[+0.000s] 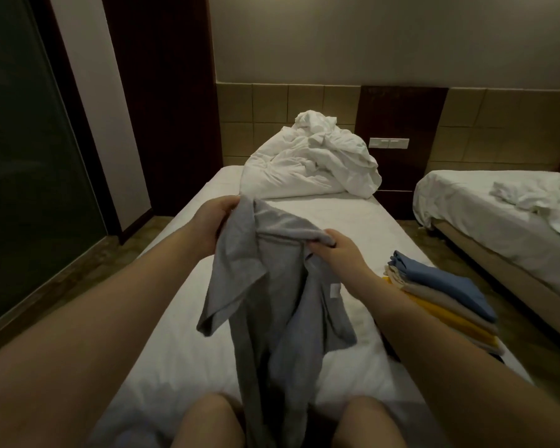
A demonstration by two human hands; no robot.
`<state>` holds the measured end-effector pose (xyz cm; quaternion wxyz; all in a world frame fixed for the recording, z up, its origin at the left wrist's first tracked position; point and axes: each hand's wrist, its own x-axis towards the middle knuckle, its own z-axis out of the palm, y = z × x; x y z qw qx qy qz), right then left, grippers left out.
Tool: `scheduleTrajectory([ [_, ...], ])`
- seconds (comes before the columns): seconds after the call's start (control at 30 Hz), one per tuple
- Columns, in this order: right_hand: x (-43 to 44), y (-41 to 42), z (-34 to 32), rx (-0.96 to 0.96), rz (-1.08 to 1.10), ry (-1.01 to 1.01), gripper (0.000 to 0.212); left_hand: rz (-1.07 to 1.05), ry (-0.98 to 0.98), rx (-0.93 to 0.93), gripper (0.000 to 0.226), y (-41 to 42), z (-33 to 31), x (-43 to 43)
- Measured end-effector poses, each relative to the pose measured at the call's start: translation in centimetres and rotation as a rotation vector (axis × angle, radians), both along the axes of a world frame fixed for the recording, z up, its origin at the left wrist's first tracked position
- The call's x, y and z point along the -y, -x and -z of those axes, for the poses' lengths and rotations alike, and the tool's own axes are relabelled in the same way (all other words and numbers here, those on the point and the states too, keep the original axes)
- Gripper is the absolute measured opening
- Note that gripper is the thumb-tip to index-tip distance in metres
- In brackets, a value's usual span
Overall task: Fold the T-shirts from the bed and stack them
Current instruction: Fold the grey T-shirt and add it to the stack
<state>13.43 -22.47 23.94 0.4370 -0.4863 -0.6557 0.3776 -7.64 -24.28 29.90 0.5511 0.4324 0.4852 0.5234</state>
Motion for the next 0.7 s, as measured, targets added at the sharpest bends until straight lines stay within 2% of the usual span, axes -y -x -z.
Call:
scheduleTrajectory([
  [0.07,0.2,0.4,-2.0,0.075,-0.057,-0.072,0.017,0.002,0.062,-0.205,0.037,0.5,-0.1,-0.4],
  [0.13,0.4,1.3,-3.9,0.167,-0.132,-0.120,0.021,0.141,0.103,-0.420,0.056,0.4,-0.6,-0.7],
  [0.23,0.3,2.7,-6.0,0.265,-0.184,-0.169,0.013,0.366,0.093,-0.600,0.045,-0.8,-1.9,-0.1],
  [0.3,0.2,3.0,-6.7,0.292,-0.174,-0.160,0.004,0.436,0.050,-0.667,0.035,-1.3,-2.5,-0.2],
  [0.43,0.0,2.6,-6.8,0.187,-0.147,-0.091,0.007,0.389,0.010,-0.610,0.019,-1.5,-2.5,-0.6],
  [0.53,0.0,1.9,-5.8,0.138,-0.162,-0.010,0.023,0.256,0.029,-0.465,0.019,-2.2,-3.2,-0.5],
  [0.57,0.1,1.6,-5.4,0.137,-0.177,0.026,0.029,0.233,0.055,-0.482,0.023,-2.4,-3.6,-0.5],
  [0.63,0.2,1.0,-4.5,0.135,-0.189,0.067,0.033,0.246,0.122,-0.663,0.036,-2.6,-4.2,-0.7],
  [0.7,0.1,0.6,-3.6,0.151,-0.160,0.043,0.030,0.294,0.170,-0.941,0.045,-2.7,-4.4,-1.0],
])
